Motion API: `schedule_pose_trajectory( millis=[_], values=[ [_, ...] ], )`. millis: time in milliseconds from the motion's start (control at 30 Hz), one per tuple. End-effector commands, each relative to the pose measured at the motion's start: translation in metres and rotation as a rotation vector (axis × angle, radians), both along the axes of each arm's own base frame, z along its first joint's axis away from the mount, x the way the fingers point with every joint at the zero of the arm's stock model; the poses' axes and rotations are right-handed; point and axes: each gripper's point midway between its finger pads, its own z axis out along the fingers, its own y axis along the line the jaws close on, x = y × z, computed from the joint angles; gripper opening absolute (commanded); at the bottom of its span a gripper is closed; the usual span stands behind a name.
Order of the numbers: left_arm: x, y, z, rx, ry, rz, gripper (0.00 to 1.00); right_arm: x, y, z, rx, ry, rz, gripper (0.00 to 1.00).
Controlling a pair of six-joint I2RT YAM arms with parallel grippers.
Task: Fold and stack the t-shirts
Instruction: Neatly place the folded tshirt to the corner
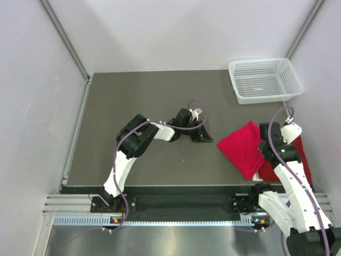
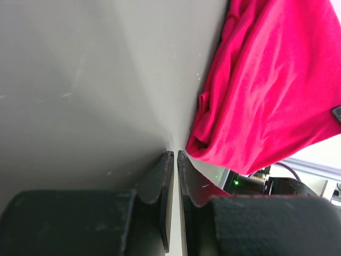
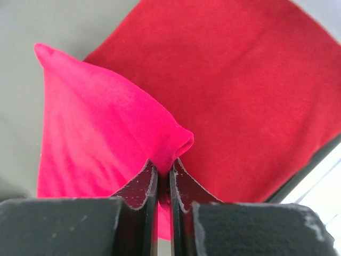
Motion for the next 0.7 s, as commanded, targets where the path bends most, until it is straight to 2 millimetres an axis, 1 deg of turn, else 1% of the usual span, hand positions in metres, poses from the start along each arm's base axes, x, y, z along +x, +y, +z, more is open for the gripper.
schedule_pose_trajectory(
  millis=[0, 33, 133, 200, 267, 367, 467, 500, 533, 600, 633, 667],
  values=[
    [-0.004, -0.005, -0.016, 0.037, 0.011, -0.008, 0.14, -0.006, -0.02, 0.036, -0.032, -0.106, -0.107, 0.0],
    [-0.003, -0.005, -0.016, 0.035, 0.011, -0.009, 0.14, -0.009, -0.022, 0.04, -0.036, -0.117, -0.118, 0.0],
    [-0.003, -0.01, -0.017, 0.025, 0.018, -0.019, 0.17, -0.015, -0.028, 0.044, -0.044, -0.12, -0.152, 0.0],
    [-0.002, -0.013, -0.016, 0.012, 0.025, -0.025, 0.19, -0.015, -0.029, 0.045, -0.047, -0.128, -0.155, 0.0],
    [-0.003, -0.018, -0.014, -0.01, 0.025, -0.039, 0.22, -0.016, -0.028, 0.041, -0.044, -0.126, -0.151, 0.0],
    [-0.004, -0.019, -0.012, -0.013, -0.002, -0.047, 0.29, -0.015, -0.027, 0.039, -0.038, -0.132, -0.141, 0.0],
    [-0.007, -0.018, -0.012, 0.013, -0.032, -0.058, 0.31, -0.012, -0.025, 0.044, -0.03, -0.149, -0.131, 0.0],
    [-0.009, -0.016, -0.013, 0.022, -0.033, -0.057, 0.31, -0.004, -0.016, 0.044, 0.009, -0.167, -0.093, 0.0],
    [-0.009, -0.016, -0.008, 0.018, -0.044, -0.056, 0.31, 0.0, -0.011, 0.045, 0.028, -0.171, -0.068, 0.0],
    [-0.012, -0.012, -0.009, 0.026, -0.039, -0.054, 0.31, 0.004, -0.001, 0.043, 0.075, -0.157, -0.036, 0.0],
    [-0.013, -0.012, -0.003, 0.018, -0.045, -0.054, 0.31, 0.004, 0.0, 0.048, 0.084, -0.167, -0.032, 0.0],
    [-0.017, -0.012, -0.001, 0.02, -0.039, -0.055, 0.31, 0.004, 0.003, 0.05, 0.097, -0.168, -0.022, 0.0]
  ],
)
